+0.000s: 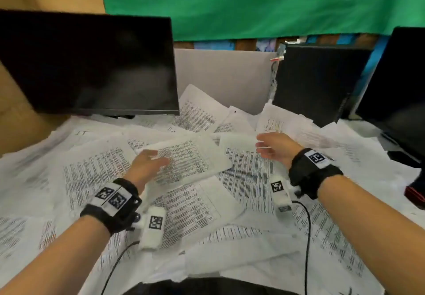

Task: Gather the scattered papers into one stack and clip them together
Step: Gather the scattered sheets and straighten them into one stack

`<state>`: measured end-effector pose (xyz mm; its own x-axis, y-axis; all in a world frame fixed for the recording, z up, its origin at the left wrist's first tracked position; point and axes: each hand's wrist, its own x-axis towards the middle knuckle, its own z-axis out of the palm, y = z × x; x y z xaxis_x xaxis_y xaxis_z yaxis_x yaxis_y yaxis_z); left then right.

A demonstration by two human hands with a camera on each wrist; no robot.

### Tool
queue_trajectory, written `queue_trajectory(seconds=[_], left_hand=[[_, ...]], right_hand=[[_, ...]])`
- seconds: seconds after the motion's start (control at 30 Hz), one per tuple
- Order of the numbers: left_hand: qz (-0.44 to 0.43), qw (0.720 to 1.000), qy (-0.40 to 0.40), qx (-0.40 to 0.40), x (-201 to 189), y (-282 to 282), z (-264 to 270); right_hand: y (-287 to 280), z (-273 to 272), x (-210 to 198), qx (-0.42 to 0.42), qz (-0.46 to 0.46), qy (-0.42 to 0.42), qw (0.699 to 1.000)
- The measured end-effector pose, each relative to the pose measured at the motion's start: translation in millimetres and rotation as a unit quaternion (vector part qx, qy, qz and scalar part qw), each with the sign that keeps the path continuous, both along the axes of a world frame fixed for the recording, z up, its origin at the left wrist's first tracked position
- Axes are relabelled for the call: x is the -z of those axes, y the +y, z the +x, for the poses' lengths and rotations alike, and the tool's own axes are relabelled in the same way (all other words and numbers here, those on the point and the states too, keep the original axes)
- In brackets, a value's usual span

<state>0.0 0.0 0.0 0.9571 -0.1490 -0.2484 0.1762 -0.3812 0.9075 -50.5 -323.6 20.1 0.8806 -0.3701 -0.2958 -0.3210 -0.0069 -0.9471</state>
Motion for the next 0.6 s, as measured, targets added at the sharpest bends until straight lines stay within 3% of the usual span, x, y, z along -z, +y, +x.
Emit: queue_trajectory(seconds=[0.1,0.23,0.33,0.47,0.53,0.6], left_hand=[[0.094,0.993,-0.003,0.069,6,-11,8],[0.193,0.963,0.055,0.18,14,-46,22],[0.249,0.937,0.01,0.245,3,-67,33],[0.181,0.97,-0.072,0.143,-14,-62,55],[0.102,0.984,-0.107,0.099,-24,-52,57],[0.04,0.985,-0.114,0.126,-33,-46,54]], right_hand=[[16,1,25,0.024,0.09,0.062,0.994],[57,23,58,-0.049,0.08,0.096,0.991],[72,44,59,-0.039,0.032,0.057,0.997],[45,52,6,-0.035,-0.105,-0.067,0.992],[28,41,-33,-0.058,-0.088,-0.122,0.987],[18,28,-65,-0.077,0.006,-0.171,0.982]])
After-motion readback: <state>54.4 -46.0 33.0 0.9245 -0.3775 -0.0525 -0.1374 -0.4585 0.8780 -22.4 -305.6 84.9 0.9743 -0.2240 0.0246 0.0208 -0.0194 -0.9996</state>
